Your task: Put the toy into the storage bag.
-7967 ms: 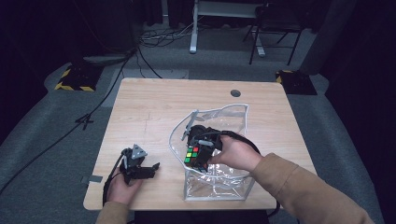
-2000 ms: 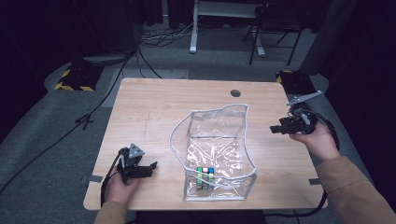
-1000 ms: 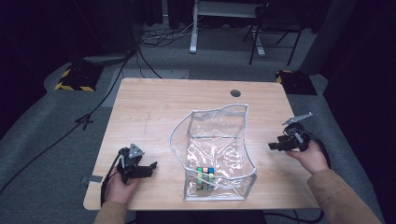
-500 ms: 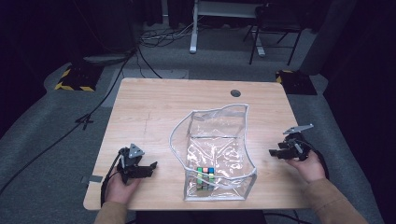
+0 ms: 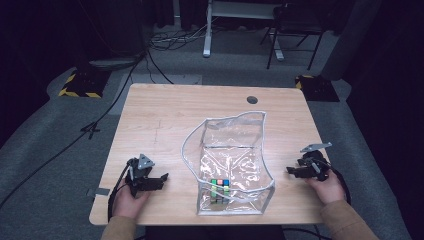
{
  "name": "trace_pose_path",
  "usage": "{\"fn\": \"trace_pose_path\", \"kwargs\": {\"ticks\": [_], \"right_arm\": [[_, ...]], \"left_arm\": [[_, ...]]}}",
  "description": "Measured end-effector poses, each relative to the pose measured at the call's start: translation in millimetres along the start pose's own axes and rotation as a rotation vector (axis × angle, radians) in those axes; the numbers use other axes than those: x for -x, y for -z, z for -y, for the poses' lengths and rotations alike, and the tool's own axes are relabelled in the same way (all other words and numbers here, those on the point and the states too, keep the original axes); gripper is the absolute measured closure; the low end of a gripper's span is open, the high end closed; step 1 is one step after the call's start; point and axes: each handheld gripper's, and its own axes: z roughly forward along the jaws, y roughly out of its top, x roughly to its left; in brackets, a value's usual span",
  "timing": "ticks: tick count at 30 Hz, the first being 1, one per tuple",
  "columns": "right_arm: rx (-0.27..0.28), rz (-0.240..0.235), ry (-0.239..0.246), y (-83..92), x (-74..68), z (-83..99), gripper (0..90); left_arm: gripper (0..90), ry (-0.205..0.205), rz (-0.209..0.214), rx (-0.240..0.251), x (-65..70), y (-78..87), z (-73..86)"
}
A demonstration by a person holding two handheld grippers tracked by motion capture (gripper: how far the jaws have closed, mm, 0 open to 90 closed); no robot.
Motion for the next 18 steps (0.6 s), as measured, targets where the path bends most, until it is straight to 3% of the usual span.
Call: {"fn": "trace_pose_path", "kwargs": {"ticks": [4,6,8,9,10,18], "right_arm": [[0.032,-0.002,-0.017,-2.3,-3.4,1.5,30.5],[0.123,-0.001,-0.004,-6.3,-4.7,9.6,24.4],[0.258,0.014,0.017,-13.7,-5.2,21.2,16.5],[0.258,0.014,0.017,-13.7,-5.2,21.2,16.5],[0.255,-0.005,-0.015,-13.8,-1.9,22.4,17.0],[0.253,0.000,-0.009,-13.7,-1.8,22.8,16.0]], "left_arm": [[19.4,0.002,0.004,-0.001,0.2,-0.1,0.1],[19.4,-0.003,-0.005,0.001,-0.3,0.2,-0.1],[19.4,0.001,0.002,-0.001,0.2,0.0,0.1],[19.4,0.001,0.002,-0.001,0.2,0.0,0.1],[19.4,0.002,0.003,0.000,0.1,0.0,0.2],[19.4,0.002,0.003,0.000,0.2,0.0,0.3]]}}
